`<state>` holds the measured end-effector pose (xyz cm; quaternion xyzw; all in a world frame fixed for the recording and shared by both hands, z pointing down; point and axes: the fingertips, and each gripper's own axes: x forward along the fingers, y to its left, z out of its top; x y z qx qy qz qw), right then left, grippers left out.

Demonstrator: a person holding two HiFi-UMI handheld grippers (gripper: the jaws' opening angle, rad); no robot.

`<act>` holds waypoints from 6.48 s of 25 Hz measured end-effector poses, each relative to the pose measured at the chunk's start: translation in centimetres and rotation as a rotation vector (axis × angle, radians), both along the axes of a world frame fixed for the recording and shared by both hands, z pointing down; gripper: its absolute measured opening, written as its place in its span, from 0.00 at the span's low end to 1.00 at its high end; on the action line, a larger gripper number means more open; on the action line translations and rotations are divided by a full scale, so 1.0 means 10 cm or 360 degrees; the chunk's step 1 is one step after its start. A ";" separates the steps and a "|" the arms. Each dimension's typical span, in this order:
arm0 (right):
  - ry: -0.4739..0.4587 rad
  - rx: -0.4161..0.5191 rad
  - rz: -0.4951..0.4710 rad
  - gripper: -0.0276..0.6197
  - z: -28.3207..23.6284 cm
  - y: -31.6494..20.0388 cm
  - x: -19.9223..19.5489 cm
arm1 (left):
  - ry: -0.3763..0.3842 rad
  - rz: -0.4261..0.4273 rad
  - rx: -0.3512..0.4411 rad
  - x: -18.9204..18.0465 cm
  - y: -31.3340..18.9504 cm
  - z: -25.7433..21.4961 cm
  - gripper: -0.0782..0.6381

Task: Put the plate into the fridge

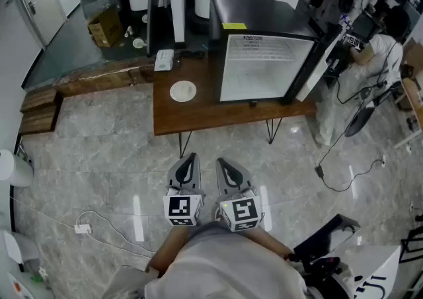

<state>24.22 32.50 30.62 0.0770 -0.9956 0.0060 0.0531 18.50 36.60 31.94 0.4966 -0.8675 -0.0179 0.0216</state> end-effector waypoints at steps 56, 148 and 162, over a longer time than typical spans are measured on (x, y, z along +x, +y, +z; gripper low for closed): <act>0.0336 -0.0411 0.0325 0.07 1.41 -0.63 -4.67 | 0.0227 0.0234 -0.0155 -4.94 -0.62 1.18 0.14; 0.0089 -0.2169 0.0844 0.10 4.30 -3.60 -7.76 | -0.0138 0.1327 -0.1306 -8.23 -4.29 4.25 0.13; 0.0175 -0.2103 0.0916 0.09 4.20 -3.56 -6.94 | -0.0138 0.1113 -0.1222 -7.45 -4.26 3.89 0.14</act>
